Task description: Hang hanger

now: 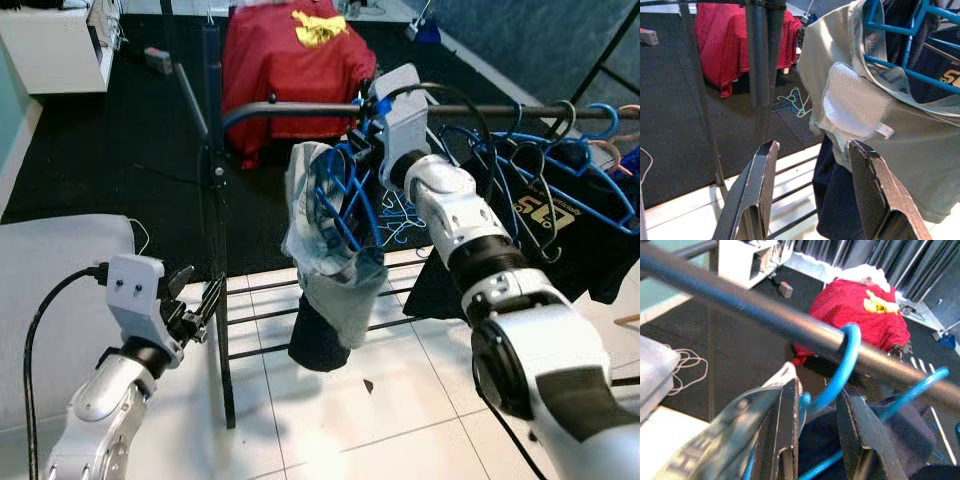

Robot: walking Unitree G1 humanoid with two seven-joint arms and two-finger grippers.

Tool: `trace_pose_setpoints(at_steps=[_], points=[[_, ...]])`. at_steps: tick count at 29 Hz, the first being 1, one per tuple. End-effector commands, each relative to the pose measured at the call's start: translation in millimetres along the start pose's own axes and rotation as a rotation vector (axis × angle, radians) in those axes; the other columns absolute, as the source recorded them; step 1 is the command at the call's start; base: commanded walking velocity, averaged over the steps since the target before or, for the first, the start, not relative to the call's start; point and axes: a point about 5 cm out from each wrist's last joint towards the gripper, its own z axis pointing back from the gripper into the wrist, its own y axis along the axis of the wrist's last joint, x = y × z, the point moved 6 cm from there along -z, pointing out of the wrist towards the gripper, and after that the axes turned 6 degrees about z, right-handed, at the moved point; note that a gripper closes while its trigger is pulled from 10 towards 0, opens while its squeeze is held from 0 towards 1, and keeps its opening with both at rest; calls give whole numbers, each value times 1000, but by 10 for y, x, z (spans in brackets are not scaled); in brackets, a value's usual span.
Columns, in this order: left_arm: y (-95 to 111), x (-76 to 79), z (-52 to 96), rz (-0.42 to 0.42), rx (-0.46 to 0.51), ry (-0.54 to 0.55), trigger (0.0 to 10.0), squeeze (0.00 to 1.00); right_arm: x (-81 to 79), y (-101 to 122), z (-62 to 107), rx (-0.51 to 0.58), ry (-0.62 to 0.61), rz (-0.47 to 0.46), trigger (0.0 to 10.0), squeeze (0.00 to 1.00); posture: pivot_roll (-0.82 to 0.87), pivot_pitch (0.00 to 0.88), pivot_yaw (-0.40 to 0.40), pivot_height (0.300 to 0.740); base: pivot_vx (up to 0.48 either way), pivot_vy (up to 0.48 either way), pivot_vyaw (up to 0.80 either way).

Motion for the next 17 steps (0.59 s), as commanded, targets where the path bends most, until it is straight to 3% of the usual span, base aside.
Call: trace_pose_setpoints(at_steps=[1,4,6,9,12,14,16,17], points=[[-45,11,-8,-1,-8,-2,10000,0,-33,4,58,5,4,22,10000,0,45,56,-101,740,0,0,0],[-54,13,-19,-2,-7,-3,10000,0,-95,11,109,16,19,27,10000,0,40,56,-95,740,0,0,0],[-39,7,-48,-4,2,-4,10000,0,-272,96,219,75,74,-18,10000,0,40,56,-94,740,0,0,0],[-39,7,-48,-4,2,-4,10000,0,-272,96,219,75,74,-18,10000,0,40,56,-94,740,0,0,0],[19,-81,-84,-5,28,30,10000,0,-499,295,375,214,151,-122,10000,0,33,61,-91,740,0,0,0],[19,-81,-84,-5,28,30,10000,0,-499,295,375,214,151,-122,10000,0,33,61,-91,740,0,0,0],[45,-132,-97,8,38,51,10000,0,-587,344,460,262,178,-163,10000,0,29,59,-93,740,0,0,0],[52,-160,-109,21,38,56,10000,0,-705,324,559,284,217,-198,10000,0,27,62,-94,740,0,0,0]])
